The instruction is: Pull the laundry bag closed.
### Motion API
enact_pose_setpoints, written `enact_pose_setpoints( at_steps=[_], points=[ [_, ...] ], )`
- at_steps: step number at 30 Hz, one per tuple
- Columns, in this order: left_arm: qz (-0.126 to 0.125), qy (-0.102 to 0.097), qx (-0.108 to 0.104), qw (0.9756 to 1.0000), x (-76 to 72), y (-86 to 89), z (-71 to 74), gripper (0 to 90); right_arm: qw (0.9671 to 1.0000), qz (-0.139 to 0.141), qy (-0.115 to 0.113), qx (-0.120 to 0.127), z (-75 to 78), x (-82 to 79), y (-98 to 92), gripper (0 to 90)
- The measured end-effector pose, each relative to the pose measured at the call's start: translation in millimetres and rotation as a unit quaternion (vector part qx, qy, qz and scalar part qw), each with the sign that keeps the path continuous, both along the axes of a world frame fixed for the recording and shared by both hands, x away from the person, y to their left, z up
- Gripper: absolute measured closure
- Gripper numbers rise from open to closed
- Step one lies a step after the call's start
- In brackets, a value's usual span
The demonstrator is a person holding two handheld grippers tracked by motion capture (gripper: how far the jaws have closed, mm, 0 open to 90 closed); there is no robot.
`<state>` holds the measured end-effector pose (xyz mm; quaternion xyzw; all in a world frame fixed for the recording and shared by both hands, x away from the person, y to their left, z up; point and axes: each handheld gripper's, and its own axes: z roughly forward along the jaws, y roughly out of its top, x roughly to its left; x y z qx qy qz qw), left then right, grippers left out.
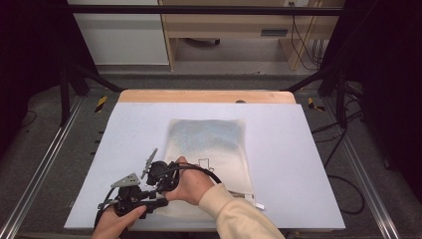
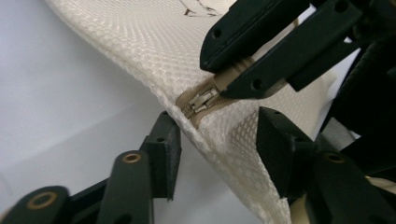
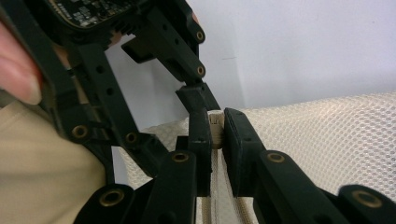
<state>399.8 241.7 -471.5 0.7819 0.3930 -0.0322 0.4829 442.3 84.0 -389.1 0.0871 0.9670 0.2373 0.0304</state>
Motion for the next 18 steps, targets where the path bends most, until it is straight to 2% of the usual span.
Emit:
enact_pose_setpoints(
  at_steps=[5, 18],
  points=[
    [-0.012, 0.01, -0.015, 0.9998, 3.6, -0.8, -2.7, 52.9, 1.0, -0.002, 0.002, 0.002, 1.2, -0.3, -0.2, 81.8],
    [-0.024, 0.024, -0.017, 0.9993, 12.3, -4.5, -8.6, 61.3, 1.0, 0.0, 0.002, 0.005, 1.2, 0.7, 1.4, 81.8]
  ],
)
